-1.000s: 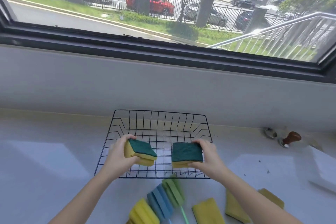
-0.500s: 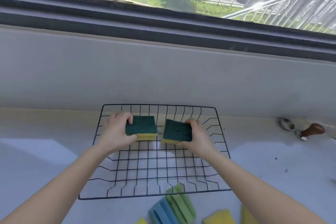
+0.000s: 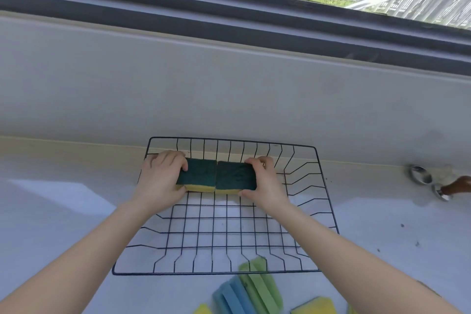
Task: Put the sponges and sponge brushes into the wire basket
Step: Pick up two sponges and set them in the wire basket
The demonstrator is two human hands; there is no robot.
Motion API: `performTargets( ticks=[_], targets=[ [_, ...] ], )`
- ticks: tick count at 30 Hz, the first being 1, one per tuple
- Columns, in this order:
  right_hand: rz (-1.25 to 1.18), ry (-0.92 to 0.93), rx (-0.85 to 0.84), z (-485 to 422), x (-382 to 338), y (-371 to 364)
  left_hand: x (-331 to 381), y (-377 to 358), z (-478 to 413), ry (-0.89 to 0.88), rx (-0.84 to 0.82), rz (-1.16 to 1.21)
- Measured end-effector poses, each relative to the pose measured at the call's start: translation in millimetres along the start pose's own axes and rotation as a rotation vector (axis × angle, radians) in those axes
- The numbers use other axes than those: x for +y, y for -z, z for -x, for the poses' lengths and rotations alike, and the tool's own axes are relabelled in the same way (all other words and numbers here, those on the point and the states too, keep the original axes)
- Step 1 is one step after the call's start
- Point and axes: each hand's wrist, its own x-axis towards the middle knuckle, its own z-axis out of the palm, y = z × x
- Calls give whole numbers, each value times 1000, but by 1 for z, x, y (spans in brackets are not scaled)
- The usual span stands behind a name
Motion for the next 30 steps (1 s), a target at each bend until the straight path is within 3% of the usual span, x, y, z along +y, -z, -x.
performTargets(
  ticks=[22, 27, 30],
  targets=[
    [-28, 7, 78, -5, -11, -27, 0, -2, 2, -98, -15, -86],
    [-145, -95, -72, -2, -26, -20, 15, 4, 12, -1, 24, -72],
    [-159, -75, -63, 15, -36, -4, 42, 7, 38, 80, 100, 14]
  ],
)
